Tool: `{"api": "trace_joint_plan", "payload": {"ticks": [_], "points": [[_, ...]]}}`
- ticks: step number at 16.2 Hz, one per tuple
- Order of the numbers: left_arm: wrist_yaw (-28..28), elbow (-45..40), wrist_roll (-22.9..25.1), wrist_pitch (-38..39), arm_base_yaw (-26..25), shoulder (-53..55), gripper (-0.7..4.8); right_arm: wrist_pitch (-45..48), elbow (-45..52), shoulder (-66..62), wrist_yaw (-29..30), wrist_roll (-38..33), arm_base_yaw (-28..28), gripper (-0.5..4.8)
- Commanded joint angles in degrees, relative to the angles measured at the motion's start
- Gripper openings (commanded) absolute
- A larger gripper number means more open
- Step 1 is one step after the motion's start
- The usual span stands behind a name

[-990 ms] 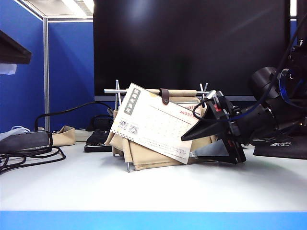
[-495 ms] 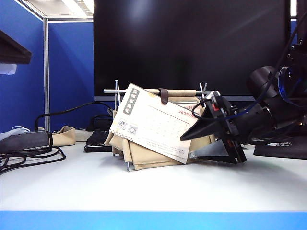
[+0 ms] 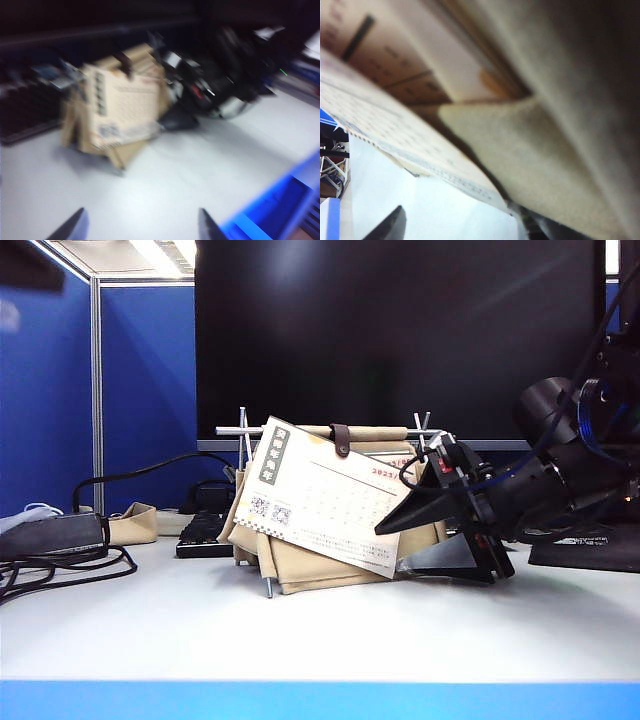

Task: Turn one page of the calendar.

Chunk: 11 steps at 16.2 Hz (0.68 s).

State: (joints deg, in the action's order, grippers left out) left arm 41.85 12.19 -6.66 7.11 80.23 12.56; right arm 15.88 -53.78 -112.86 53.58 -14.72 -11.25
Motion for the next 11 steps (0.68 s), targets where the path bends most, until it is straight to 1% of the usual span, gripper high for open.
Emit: {"api": "trace_joint_plan", "payload": {"ticks": [1, 3, 6, 9, 11], "points": [[0.94, 1.42, 0.79, -0.39, -0.02, 0.13, 2.92, -3.56, -0.42, -4.87, 2.36, -1.64, 0.0, 2.89], [0.9, 1.42, 0.66, -0.15, -0.02, 0.13, 2.92, -2.95, -0.7, -6.93, 5.97, -1.62, -0.24, 2.88], [0.79, 1.42, 0.63, 0.07, -0.02, 0.13, 2.92, -1.11, -0.66, -7.23, 7.02, -1.6, -0.39, 2.79], [0.81, 1.42, 0.66, 0.07, -0.02, 0.13, 2.92, 0.28, -0.68, -7.23, 8.48, -1.81, -0.37, 2.23], [0.83, 1.42, 0.68, 0.09, -0.02, 0.13, 2.92, 0.37, -0.68, -7.23, 11.41, -1.75, -0.37, 1.46]]}}
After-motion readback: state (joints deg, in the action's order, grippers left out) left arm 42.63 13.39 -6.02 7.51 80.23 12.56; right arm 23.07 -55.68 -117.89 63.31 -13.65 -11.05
